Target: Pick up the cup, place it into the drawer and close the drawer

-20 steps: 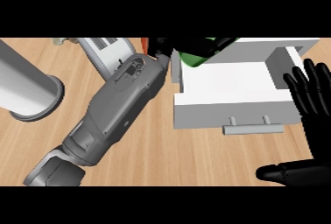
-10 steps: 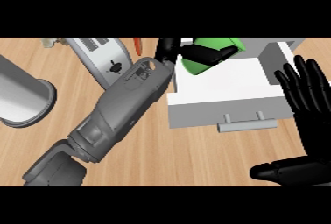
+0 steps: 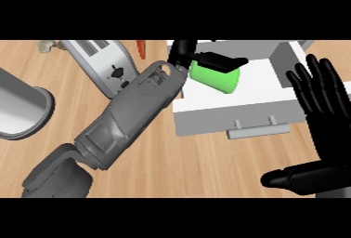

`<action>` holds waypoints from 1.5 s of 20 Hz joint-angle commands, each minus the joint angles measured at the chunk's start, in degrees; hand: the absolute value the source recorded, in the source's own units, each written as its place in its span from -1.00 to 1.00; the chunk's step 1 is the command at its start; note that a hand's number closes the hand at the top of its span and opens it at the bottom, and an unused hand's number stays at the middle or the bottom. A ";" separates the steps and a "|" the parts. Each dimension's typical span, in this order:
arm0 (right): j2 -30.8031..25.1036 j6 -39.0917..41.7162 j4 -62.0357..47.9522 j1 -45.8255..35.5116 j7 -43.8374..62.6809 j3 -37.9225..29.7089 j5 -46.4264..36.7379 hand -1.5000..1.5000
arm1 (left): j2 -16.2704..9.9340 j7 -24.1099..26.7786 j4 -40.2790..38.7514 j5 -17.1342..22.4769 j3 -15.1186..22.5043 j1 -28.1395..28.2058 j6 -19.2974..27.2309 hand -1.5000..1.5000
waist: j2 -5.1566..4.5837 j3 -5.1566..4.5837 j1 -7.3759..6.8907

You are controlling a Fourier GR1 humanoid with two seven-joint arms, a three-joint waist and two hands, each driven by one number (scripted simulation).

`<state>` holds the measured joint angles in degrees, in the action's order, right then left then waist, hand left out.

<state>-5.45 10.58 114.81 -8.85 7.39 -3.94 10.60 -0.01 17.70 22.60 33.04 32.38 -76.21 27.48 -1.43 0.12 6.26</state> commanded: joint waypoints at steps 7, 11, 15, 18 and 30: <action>1.24 -0.07 2.03 -1.46 1.62 0.62 3.51 -1.00 | 0.01 4.69 3.16 7.28 1.13 1.49 -0.58 -1.00 | -0.07 -0.08 0.27; 0.89 0.24 -0.19 -0.88 2.24 -0.92 5.49 -1.00 | 0.01 10.11 4.18 9.77 -3.17 1.44 -5.08 -1.00 | 0.53 -0.12 -3.11; -3.14 2.98 3.08 1.28 4.65 -5.16 10.50 -1.00 | 0.01 9.87 8.74 11.60 -3.62 2.77 -3.84 -1.00 | 1.29 -0.10 -4.40; -2.68 3.94 1.55 -0.48 3.24 -2.19 8.11 1.00 | -0.01 10.03 8.43 11.08 -6.26 3.67 -4.94 -1.00 | 1.36 -0.12 -5.84; -9.80 12.23 3.97 7.56 -0.33 0.10 -4.31 1.00 | -13.56 1.29 34.96 12.56 -7.64 23.14 -1.98 -1.00 | 2.13 -0.12 -8.31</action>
<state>-14.13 21.39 119.81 -2.38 8.36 -5.22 10.85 -9.86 22.15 49.07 45.66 24.41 -59.21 24.22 0.62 -0.02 -1.49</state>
